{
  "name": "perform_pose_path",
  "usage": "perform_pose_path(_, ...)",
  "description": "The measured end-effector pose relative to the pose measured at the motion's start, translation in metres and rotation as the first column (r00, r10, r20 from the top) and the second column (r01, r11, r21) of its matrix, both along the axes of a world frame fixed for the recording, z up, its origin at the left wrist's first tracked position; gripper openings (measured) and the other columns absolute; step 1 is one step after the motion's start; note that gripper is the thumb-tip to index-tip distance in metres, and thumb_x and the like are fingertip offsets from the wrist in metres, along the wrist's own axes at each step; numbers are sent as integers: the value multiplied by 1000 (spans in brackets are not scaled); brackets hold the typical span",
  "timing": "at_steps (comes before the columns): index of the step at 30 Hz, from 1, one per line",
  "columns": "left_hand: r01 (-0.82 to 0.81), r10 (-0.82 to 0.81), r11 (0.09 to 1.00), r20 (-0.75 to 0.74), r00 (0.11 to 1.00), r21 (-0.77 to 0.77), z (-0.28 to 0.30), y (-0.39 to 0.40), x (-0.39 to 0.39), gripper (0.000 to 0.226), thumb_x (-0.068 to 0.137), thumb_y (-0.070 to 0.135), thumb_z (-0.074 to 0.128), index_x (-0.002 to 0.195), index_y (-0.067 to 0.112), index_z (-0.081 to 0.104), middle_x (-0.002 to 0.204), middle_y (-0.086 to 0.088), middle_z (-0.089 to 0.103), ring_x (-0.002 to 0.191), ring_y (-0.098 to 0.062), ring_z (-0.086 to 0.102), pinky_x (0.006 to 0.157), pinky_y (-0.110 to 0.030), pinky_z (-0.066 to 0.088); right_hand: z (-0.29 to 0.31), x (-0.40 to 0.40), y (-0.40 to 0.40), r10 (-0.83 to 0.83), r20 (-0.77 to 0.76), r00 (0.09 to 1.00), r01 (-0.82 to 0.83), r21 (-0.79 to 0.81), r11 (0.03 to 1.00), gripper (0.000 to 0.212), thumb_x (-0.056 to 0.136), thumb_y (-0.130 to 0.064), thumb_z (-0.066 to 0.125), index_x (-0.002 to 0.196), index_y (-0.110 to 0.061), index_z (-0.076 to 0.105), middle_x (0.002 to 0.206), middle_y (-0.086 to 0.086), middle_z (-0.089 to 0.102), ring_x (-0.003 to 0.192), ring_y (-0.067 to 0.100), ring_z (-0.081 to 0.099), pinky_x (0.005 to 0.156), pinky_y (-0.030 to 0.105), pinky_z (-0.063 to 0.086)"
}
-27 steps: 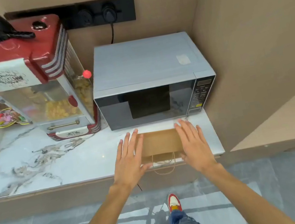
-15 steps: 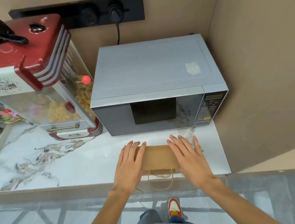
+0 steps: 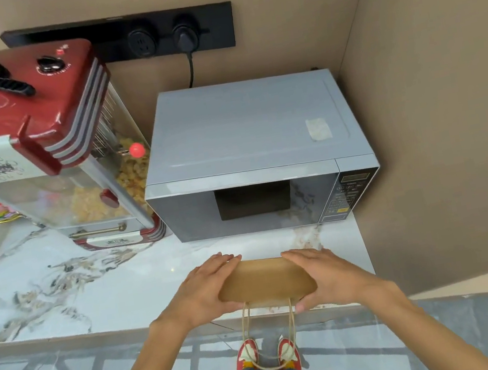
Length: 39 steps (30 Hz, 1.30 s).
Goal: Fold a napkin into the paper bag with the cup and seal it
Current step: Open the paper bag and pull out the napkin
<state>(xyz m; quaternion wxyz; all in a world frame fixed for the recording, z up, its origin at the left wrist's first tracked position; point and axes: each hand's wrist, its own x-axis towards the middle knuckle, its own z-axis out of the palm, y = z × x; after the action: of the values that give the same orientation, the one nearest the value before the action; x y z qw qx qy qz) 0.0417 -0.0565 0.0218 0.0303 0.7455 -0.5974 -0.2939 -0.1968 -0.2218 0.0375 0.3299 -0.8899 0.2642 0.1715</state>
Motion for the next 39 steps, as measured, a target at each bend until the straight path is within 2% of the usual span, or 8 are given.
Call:
perform_pose_path(8,-325,295,945,-343,892,-33,23,-14,0,42,92,35,69,132,28,58,130,3,62,118,-15,57,100,-25,47,23,3,-21,-22,-101,995,36,139,990,93,68,-73,66,148,-35,38,147,-14,48,129,8,44,107,26,38)
perform_pose_path(14,-606,514,796,-523,680,-6,24,-17,-11,35,85,32,78,117,31,66,123,3,67,115,-13,61,91,-20,46,39,12,-16,-60,-77,995,73,168,983,55,66,-40,56,121,-51,57,100,-16,70,87,6,66,72,26,58)
perform_pose_path(19,-717,606,697,-529,594,-7,24,-24,-30,53,89,29,70,137,29,48,134,-1,57,96,-14,64,65,-8,46,38,26,-5,-59,-97,994,52,-67,996,52,80,-21,46,129,-38,56,118,2,68,108,30,61,84,34,52)
perform_pose_path(24,-754,584,649,-571,576,-97,22,-27,-41,88,86,38,74,151,34,16,151,-3,34,134,-20,40,103,-31,40,31,34,-4,-68,-114,991,40,-233,972,36,87,-11,45,115,-27,63,94,6,62,90,33,58,67,31,36)
perform_pose_path(26,-764,570,635,-599,563,-113,23,-27,-41,94,82,46,76,150,40,11,149,1,27,129,-13,35,101,-28,34,33,36,-8,-95,-109,989,70,-215,974,19,96,-21,45,101,-22,63,86,3,53,84,33,55,66,32,37)
perform_pose_path(30,-726,549,675,-569,612,-129,25,-25,-43,106,73,57,79,150,42,8,142,6,21,118,-14,40,99,-29,41,32,42,-13,-149,-49,988,133,-253,958,20,102,-25,45,96,-13,61,82,4,48,88,37,57,66,35,42)
perform_pose_path(35,-634,563,770,-386,731,-76,31,-28,-37,95,83,43,74,145,45,2,132,-7,48,108,-25,59,96,-42,53,33,47,-13,-145,-43,988,125,-316,941,19,101,-27,49,103,-14,62,71,-4,40,77,32,52,64,35,42)
perform_pose_path(39,-595,578,804,-229,783,-4,38,-30,-34,78,93,36,62,148,36,7,101,-6,71,91,-26,69,88,-47,57,41,46,-14,-183,-27,983,168,-281,945,22,100,-35,51,114,-23,61,87,1,51,86,30,60,74,40,53)
